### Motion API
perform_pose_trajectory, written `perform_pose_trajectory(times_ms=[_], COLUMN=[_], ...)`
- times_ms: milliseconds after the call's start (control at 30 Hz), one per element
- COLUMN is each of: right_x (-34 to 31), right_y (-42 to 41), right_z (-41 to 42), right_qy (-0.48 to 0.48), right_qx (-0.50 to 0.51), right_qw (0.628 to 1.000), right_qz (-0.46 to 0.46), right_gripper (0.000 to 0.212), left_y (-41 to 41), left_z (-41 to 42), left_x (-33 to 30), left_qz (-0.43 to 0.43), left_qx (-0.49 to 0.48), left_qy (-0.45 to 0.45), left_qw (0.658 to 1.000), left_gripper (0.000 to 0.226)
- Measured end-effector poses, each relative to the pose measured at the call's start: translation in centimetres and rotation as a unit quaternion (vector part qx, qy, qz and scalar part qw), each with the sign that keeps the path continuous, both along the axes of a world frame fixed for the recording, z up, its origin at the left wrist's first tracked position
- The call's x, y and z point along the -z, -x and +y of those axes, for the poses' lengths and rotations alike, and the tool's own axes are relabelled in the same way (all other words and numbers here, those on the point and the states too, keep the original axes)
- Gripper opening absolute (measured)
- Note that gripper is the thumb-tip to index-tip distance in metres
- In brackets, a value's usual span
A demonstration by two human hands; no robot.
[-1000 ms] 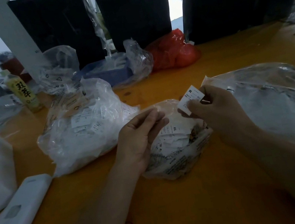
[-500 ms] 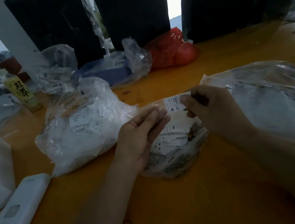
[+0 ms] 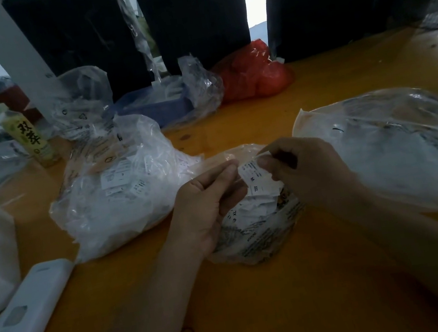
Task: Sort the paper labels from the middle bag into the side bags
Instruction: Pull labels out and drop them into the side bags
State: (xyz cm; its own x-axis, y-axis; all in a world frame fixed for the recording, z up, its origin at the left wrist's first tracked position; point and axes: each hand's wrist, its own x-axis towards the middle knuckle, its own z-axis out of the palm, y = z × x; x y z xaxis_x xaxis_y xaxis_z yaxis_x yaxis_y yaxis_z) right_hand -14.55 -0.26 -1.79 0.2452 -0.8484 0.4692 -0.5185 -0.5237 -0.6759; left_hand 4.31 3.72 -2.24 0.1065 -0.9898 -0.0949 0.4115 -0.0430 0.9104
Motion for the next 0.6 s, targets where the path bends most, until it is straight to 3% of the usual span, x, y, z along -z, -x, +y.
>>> perform_pose_trajectory(times_ms=[100, 233, 300, 467, 600], right_x=[0.14, 0.29, 0.25, 0.21, 0.14], right_y=[0.05, -0.13, -0.15, -0.39, -0.63], right_z=[0.05, 0.09, 0.1, 0.62, 0.84], right_qy=[-0.03, -0.073, -0.084, -0.061, -0.027], right_qx=[-0.017, -0.02, -0.012, -0.026, 0.004], right_qw=[0.999, 0.994, 0.989, 0.991, 0.992], right_qz=[-0.015, -0.078, -0.12, -0.118, -0.125], right_gripper=[0.007, 0.022, 0.015, 0.001, 0.003], left_y=[0.23, 0.45, 0.43, 0.62, 0.78], left_z=[0.11, 0.37, 0.37, 0.5, 0.68], left_x=[0.03, -0.05, -0.19, -0.43, -0.64], left_qz=[-0.039, -0.068, -0.06, -0.052, -0.058], left_qx=[-0.001, -0.006, -0.023, -0.038, -0.036], left_qy=[0.002, 0.008, 0.004, -0.003, -0.002], left_qw=[0.999, 0.998, 0.998, 0.998, 0.998], left_gripper=[0.027, 0.024, 0.024, 0.03, 0.035])
